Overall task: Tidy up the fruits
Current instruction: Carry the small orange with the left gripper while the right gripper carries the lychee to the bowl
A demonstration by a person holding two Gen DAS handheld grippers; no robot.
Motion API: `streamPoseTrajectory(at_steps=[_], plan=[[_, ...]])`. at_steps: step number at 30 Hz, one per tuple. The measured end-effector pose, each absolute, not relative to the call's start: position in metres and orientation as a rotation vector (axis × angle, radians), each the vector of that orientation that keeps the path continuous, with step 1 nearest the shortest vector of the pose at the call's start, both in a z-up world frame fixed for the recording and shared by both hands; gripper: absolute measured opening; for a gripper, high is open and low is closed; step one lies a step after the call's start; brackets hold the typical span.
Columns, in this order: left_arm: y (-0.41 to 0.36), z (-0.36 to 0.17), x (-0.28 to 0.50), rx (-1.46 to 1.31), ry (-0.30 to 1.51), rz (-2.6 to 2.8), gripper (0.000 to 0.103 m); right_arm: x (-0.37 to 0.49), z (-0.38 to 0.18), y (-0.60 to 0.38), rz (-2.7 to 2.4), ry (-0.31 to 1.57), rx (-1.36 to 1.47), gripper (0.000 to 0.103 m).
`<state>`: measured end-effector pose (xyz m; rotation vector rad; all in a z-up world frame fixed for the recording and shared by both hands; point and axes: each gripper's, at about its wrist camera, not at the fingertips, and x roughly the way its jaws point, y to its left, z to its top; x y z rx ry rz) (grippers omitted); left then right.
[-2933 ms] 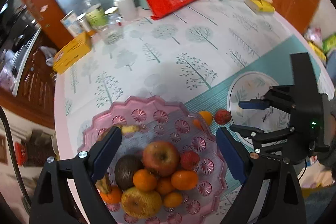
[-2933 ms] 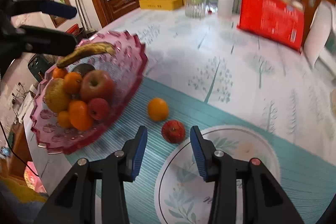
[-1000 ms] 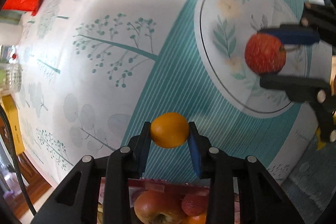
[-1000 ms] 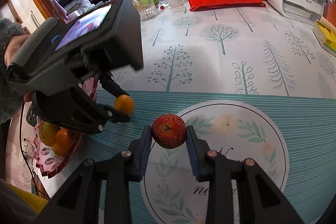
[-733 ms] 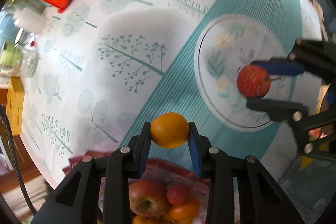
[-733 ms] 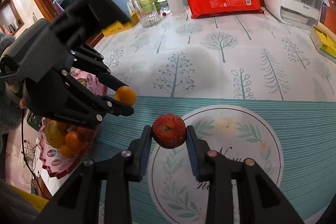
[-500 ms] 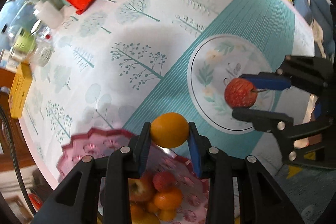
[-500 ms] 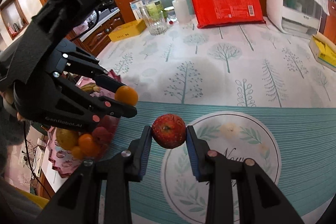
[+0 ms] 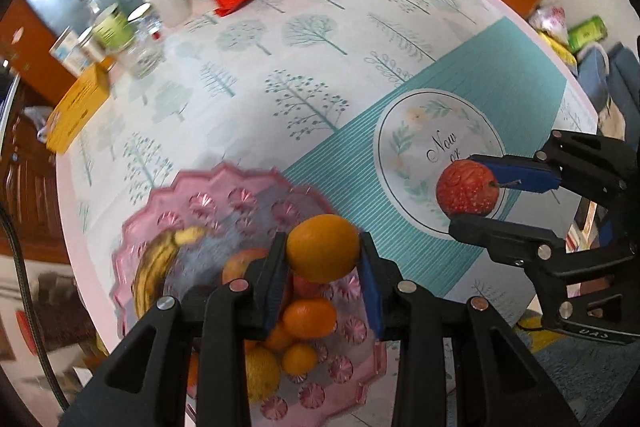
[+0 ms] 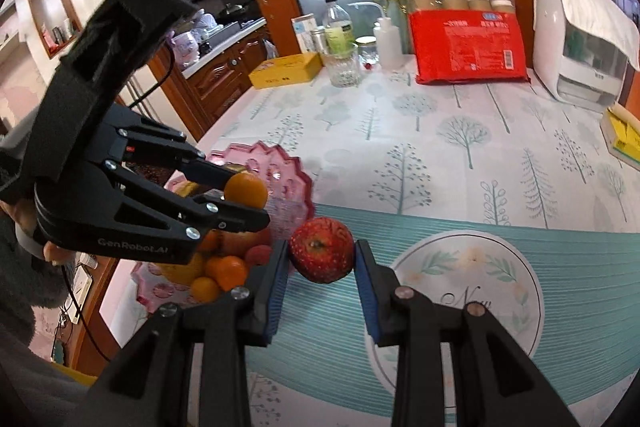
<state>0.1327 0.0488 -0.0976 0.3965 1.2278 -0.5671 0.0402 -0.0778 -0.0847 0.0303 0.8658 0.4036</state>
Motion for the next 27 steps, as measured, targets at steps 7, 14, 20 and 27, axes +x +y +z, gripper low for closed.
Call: streamPoseTrajectory(at_steps=[7, 14, 20, 27], plan=[[0.088, -0.091, 0.114, 0.294, 1.185, -0.420, 0.032, 0.034, -0.075, -0.050, 0.451, 0.852, -0.004, 0.033], [0.124, -0.087, 0.097, 0.172, 1.142, -0.280, 0.032, 0.031, -0.068, -0.025, 0.488, 0.848, -0.016, 0.033], [0.152, -0.096, 0.090, 0.089, 1.133, -0.168, 0.032, 0.034, -0.068, -0.006, 0.494, 0.864, -0.026, 0.033], [0.172, -0.109, 0.085, 0.038, 1.111, -0.079, 0.032, 0.041, -0.077, 0.015, 0.476, 0.898, -0.049, 0.033]])
